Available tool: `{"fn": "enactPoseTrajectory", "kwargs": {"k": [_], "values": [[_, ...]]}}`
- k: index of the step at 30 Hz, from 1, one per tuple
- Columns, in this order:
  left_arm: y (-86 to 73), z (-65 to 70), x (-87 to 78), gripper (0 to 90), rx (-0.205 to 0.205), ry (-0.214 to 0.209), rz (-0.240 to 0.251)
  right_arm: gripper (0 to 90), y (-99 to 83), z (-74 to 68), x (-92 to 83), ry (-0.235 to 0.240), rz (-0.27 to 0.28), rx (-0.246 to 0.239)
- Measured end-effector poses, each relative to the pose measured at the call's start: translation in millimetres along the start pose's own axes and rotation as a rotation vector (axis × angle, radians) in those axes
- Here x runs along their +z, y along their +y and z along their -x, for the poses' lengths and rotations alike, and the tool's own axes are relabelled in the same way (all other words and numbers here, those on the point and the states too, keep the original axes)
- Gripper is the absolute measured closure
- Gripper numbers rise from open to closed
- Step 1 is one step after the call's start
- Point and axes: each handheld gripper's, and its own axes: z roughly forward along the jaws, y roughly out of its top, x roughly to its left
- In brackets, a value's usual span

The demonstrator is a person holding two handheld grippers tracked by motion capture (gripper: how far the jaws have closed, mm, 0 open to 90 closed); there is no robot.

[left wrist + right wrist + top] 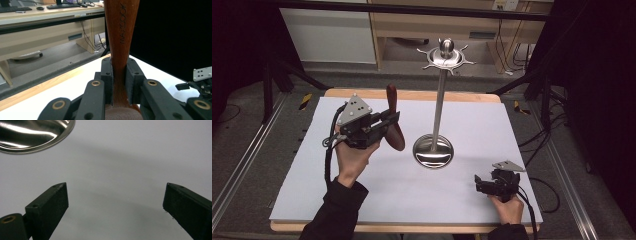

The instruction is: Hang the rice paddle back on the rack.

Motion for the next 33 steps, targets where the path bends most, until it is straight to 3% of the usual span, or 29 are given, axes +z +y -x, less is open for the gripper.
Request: {"fn": "enactPoseTrajectory", "kwargs": {"k": [13,33], "values": [[14.6,5.2,1.6,77.9,-0.006,-0.018,0.001,6.7,0.4,-0.5,-0.3,0.003,-0.001,0.011],[31.7,6.7,19.9,77.9,0.002,-0.042,-0.004,6.6,1.0,0.8,-0.1,0.003,0.001,0.005]]}}
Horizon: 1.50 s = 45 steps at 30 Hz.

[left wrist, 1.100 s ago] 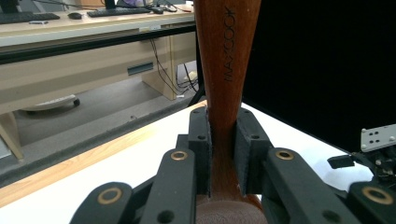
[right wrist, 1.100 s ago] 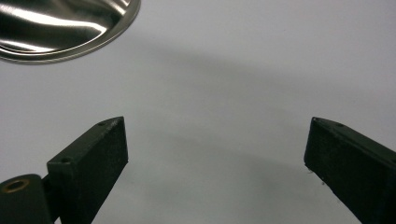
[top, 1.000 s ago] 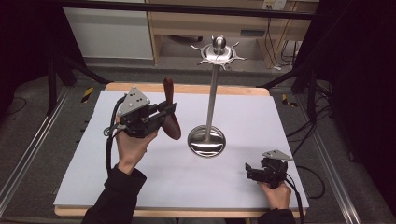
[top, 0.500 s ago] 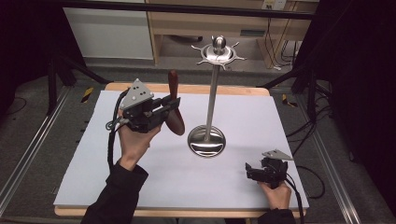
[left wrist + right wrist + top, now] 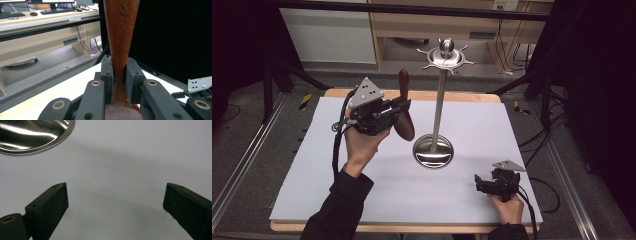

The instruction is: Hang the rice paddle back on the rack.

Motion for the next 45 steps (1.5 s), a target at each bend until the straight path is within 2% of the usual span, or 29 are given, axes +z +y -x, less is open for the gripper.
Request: {"fn": "enactPoseTrajectory", "kwargs": {"k": [17,45], "values": [[10.6,2.0,18.9,77.9,0.007,-0.011,-0.021,6.6,0.2,0.4,-0.2,0.001,-0.001,0.003],[20.0,1.6,32.9,77.8,-0.001,-0.015,-0.041,6.6,0.2,1.0,-0.6,0.008,0.003,0.004]]}}
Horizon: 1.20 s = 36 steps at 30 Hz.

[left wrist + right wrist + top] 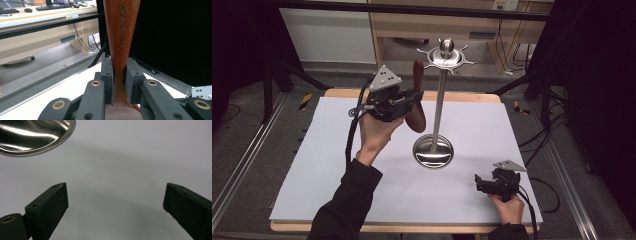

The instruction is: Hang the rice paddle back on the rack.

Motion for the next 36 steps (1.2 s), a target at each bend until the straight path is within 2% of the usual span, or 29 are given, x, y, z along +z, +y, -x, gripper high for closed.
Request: {"fn": "enactPoseTrajectory", "kwargs": {"k": [19,23,31,36], "values": [[1.3,-1.3,14.2,77.9,-0.010,-0.012,-0.020,6.6,0.0,-0.4,0.3,0.005,-0.003,0.005],[1.3,-2.1,17.4,77.8,-0.017,-0.026,-0.015,6.6,-0.1,-0.3,0.2,0.005,-0.002,0.004],[0.7,-0.3,21.2,77.7,-0.015,-0.026,-0.019,6.6,-0.1,-0.3,0.4,0.008,-0.004,-0.001],[-1.5,0.5,23.9,77.7,-0.016,-0.023,0.001,6.6,-0.2,-0.5,0.4,0.009,-0.005,-0.001]]}}
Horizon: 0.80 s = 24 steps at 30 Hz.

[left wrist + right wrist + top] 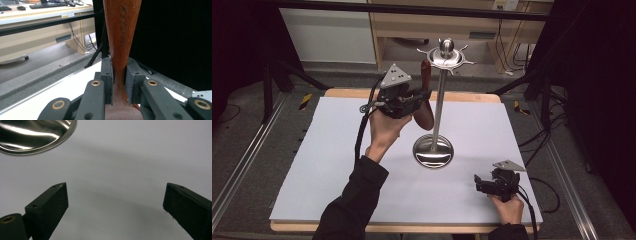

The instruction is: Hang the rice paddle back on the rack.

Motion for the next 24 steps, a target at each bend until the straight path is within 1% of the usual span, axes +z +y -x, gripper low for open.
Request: {"fn": "enactPoseTrajectory", "kwargs": {"k": [6,7,11,18,22,24], "values": [[-1.6,0.2,0.6,77.5,0.004,0.004,0.014,6.6,-0.1,0.0,0.8,0.000,-0.002,-0.001],[-3.0,0.3,0.8,77.4,0.008,0.007,0.024,6.6,-0.2,-0.4,0.7,-0.002,-0.005,0.002],[-4.9,-0.2,1.3,77.1,0.017,0.014,0.038,6.6,0.0,-0.2,0.4,0.000,-0.002,0.001],[-5.5,0.9,0.4,75.9,0.020,0.023,0.039,6.6,0.0,-0.1,0.4,0.000,-0.003,0.000],[-7.0,2.0,-1.5,70.0,0.028,0.027,0.039,6.6,0.0,0.0,0.2,0.000,-0.003,0.000],[-8.9,2.4,-3.5,65.2,0.031,0.030,0.045,6.6,0.0,0.2,0.1,-0.001,-0.002,-0.001]]}}
